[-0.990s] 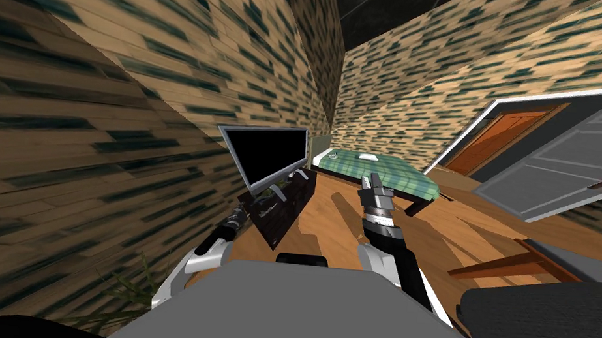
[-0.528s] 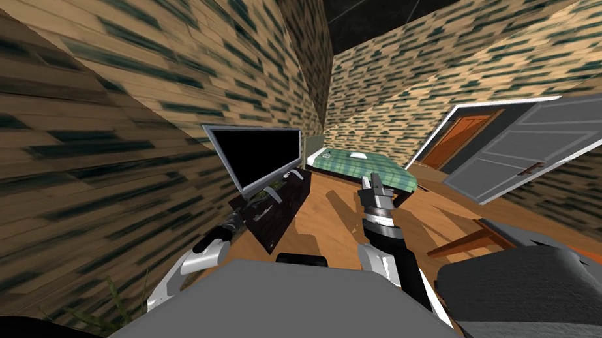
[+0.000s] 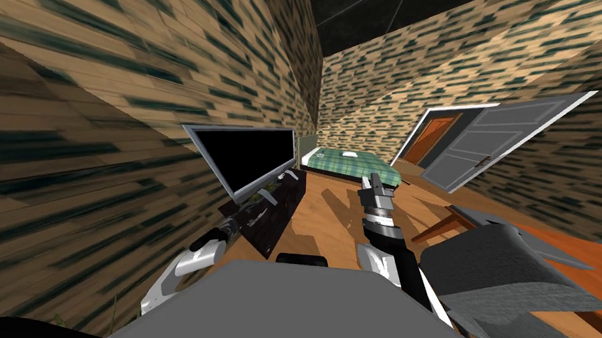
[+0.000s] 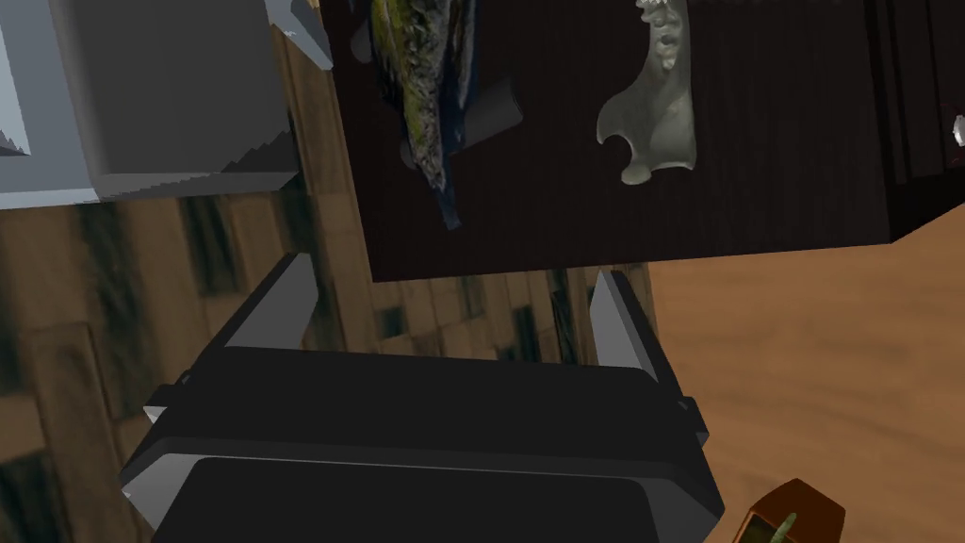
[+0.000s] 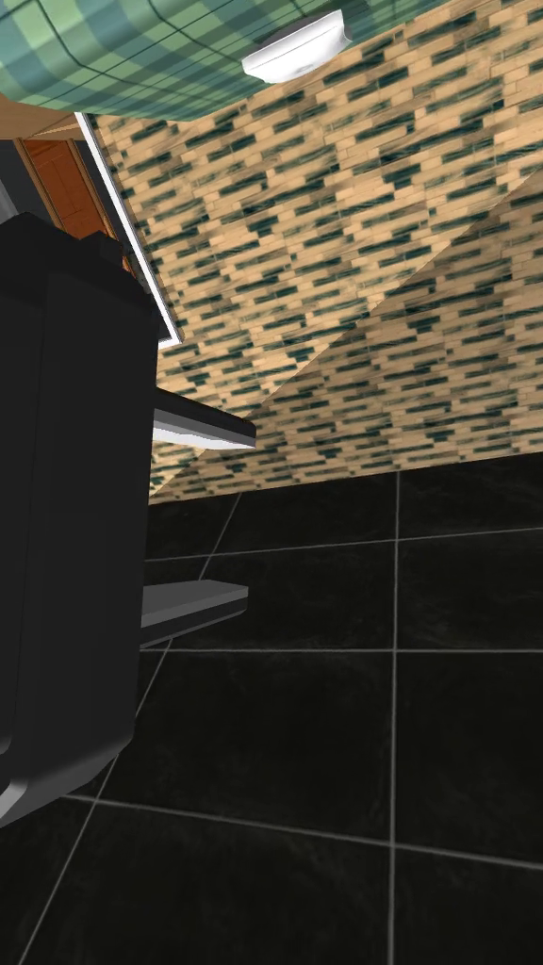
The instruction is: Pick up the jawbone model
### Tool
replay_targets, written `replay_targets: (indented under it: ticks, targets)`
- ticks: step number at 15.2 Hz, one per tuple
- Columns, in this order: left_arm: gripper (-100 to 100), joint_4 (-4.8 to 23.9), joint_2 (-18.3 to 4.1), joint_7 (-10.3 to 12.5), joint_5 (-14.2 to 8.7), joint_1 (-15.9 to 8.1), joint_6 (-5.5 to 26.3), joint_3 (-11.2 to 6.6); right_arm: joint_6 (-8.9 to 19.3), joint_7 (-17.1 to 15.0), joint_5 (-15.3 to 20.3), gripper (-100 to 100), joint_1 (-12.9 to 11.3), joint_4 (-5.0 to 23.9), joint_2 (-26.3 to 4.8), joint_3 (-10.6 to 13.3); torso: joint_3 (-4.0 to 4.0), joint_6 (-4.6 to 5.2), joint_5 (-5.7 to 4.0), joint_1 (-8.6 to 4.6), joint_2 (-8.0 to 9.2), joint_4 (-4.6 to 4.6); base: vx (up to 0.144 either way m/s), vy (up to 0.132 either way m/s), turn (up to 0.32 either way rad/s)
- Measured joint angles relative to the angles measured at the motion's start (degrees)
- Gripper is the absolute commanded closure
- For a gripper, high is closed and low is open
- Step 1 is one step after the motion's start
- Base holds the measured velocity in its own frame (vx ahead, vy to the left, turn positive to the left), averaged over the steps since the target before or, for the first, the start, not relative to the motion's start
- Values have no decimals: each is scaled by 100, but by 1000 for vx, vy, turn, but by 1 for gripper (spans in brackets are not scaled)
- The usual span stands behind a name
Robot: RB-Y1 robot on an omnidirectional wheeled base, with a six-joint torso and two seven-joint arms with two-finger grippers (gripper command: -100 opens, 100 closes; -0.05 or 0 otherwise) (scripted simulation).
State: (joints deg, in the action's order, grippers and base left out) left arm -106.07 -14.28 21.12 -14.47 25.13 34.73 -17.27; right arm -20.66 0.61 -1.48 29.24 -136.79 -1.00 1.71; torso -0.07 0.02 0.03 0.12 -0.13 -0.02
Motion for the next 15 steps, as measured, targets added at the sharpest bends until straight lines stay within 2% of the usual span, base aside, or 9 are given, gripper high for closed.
replay_targets:
  ticks: [9, 15]
  targets:
    - [-100, 424, 44, 320, -166, -253, 1111, -560, 0, 0, 0, 0, 1, 0, 0, -1, -7, -3, 2, 11, -12, -3, 36, 35, -204]
    - [-100, 711, 187, 497, -208, -419, 1727, -905, 0, 0, 0, 0, 1, 0, 0, -1, -9, -3, 3, 11, -16, -4, 49, 45, -149]
